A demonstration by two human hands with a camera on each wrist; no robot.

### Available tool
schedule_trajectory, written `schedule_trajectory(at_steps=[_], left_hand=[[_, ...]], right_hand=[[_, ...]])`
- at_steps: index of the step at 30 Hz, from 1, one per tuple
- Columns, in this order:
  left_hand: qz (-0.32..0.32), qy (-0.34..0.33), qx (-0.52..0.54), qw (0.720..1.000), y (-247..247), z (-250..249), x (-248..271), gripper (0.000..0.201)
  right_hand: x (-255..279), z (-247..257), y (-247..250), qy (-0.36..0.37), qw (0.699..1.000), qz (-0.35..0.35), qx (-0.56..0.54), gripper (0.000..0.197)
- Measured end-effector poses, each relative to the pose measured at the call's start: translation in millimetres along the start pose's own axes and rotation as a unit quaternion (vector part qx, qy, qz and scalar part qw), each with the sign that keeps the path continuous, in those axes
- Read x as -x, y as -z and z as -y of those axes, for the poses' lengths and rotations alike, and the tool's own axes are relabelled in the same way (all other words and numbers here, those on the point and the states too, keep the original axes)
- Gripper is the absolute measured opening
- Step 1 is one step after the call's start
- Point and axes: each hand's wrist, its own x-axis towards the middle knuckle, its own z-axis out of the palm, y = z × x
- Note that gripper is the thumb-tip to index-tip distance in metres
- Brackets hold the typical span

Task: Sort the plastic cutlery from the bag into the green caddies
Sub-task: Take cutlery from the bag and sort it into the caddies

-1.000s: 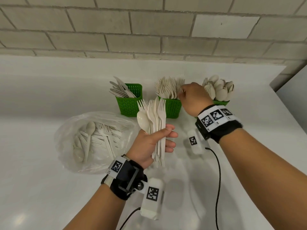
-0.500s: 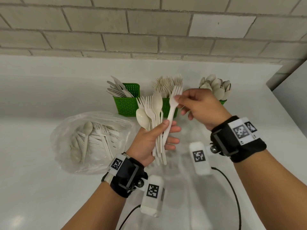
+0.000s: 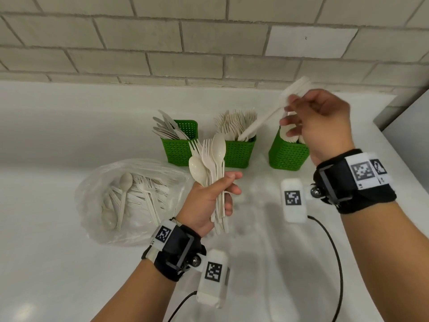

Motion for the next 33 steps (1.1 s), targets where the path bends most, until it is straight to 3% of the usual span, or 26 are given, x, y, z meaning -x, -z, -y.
schedule_trajectory(at_steps=[3,7,10,13,15,17,19,20,22,24,25,29,33], left_hand=[[-0.005,-0.007,0.005,1.000,2,1,0,0.030],[0.006,-0.011,0.009,1.000,1,-2,-1,0.030],[0.016,-0.012,0.007,1.000,-1,-3,-1,0.032],[0.016,-0.013,-0.003,1.000,-2,-4,-1,0.033],[0.008,-0.012,-0.008,1.000,-1,-3,-2,0.034],[-0.005,-0.015,-0.015,1.000,1,-2,-4,0.029],[-0.013,-0.018,-0.029,0.999,-1,0,-6,0.016],[-0.013,-0.019,-0.038,0.999,-3,1,-7,0.009],[-0.016,-0.031,-0.065,0.997,-6,2,-8,0.006],[-0.022,-0.048,-0.108,0.993,-6,4,-9,0.009],[-0.020,-0.053,-0.125,0.990,-5,5,-8,0.008],[0.011,-0.062,-0.186,0.981,1,8,-3,0.010],[0.015,-0.072,-0.235,0.969,3,6,-2,0.008]], right_hand=[[-10,-3,-1,0.075,0.989,-0.023,0.126,0.017],[-16,-22,-14,0.155,0.951,-0.013,0.267,0.012],[-18,-49,-25,0.138,0.902,0.085,0.400,0.021],[-14,-66,-28,0.076,0.848,0.171,0.496,0.024],[-9,-61,-29,0.097,0.860,0.134,0.482,0.022],[3,-44,-33,0.155,0.914,0.081,0.366,0.022],[19,-19,-42,0.183,0.943,0.137,0.244,0.021],[27,-10,-45,0.183,0.934,0.191,0.240,0.024],[34,-3,-49,0.193,0.884,0.277,0.324,0.036],[32,-2,-47,0.210,0.835,0.312,0.401,0.037],[29,-2,-44,0.201,0.830,0.329,0.402,0.031],[18,4,-28,0.161,0.848,0.372,0.341,0.007],[17,9,-28,0.176,0.880,0.333,0.289,0.011]])
